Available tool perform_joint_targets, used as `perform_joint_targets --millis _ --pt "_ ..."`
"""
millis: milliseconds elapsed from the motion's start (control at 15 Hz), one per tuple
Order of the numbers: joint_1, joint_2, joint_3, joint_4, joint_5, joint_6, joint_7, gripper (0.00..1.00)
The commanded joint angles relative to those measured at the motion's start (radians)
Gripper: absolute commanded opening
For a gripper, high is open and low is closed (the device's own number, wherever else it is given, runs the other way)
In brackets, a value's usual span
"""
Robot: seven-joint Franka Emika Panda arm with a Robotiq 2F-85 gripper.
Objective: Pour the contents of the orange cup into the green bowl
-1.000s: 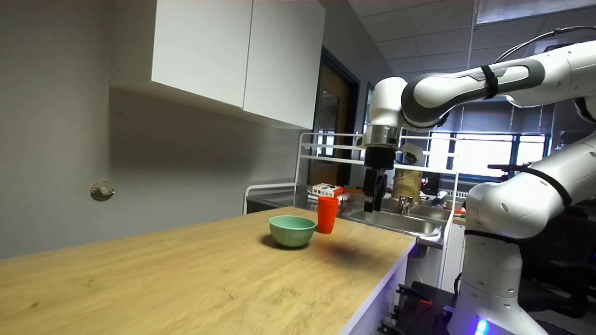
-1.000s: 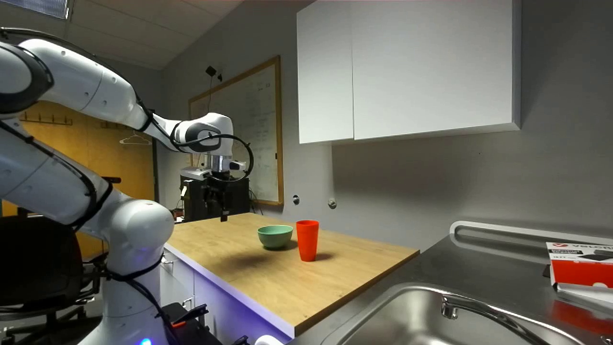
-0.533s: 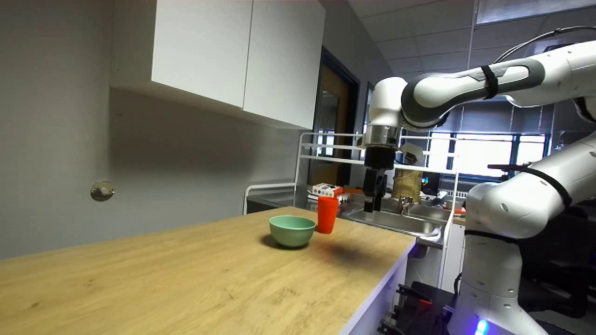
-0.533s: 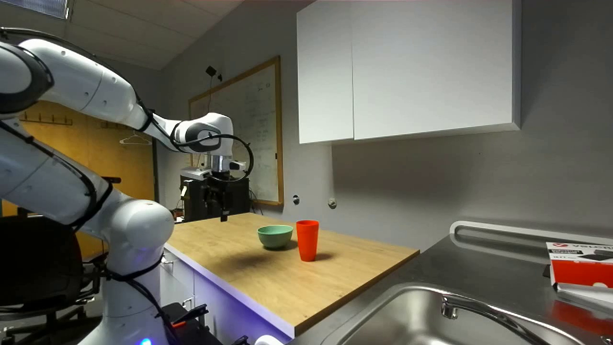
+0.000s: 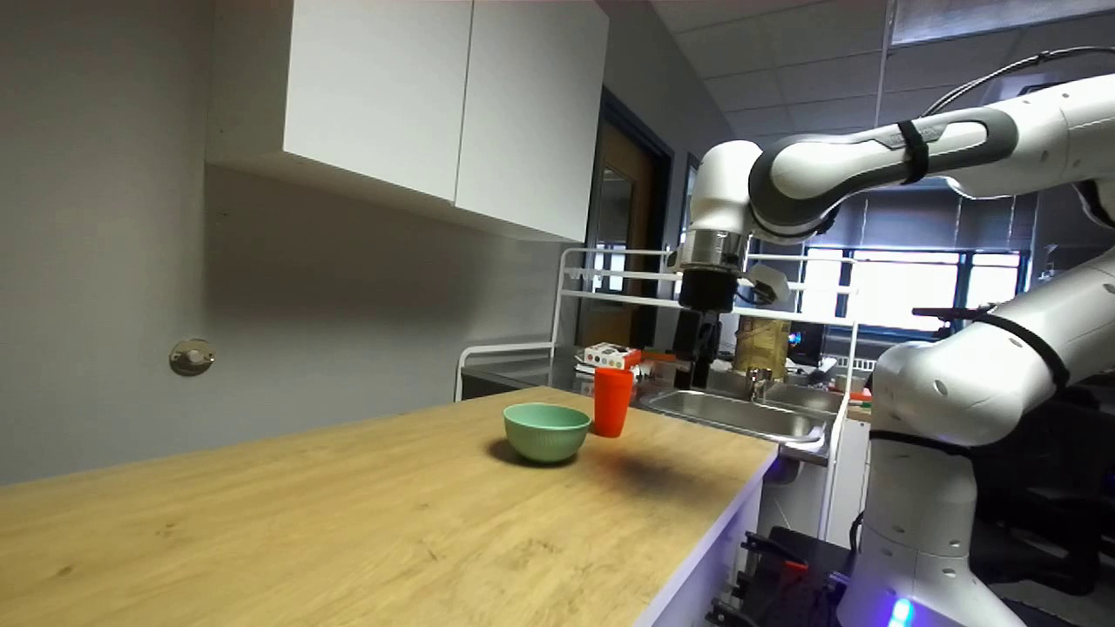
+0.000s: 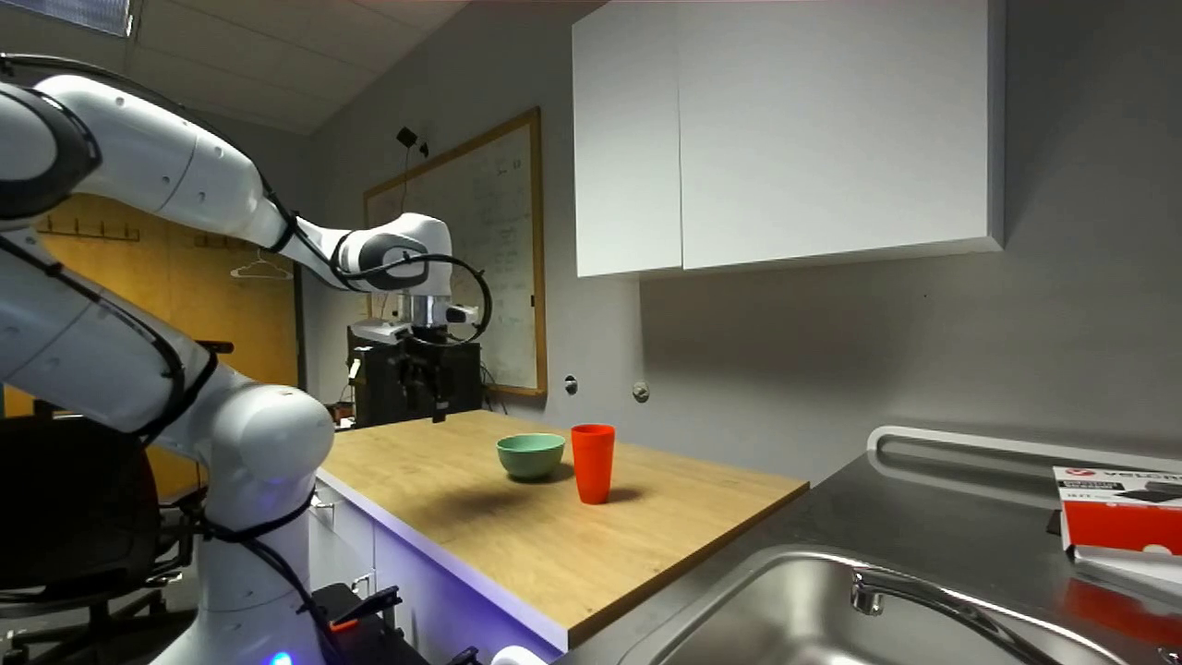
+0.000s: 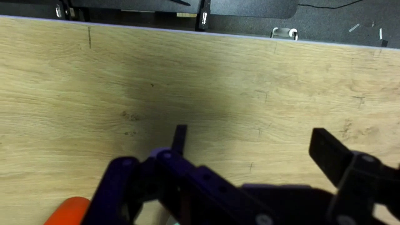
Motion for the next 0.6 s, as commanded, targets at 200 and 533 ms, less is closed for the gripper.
perform_joint_targets --millis 200,533 --pt "-0.113 0.036 -0.024 0.077 -0.076 0.070 0.013 1.00" --pt "-0.202 0.127 -0.085 0.153 -0.122 0.126 0.002 1.00"
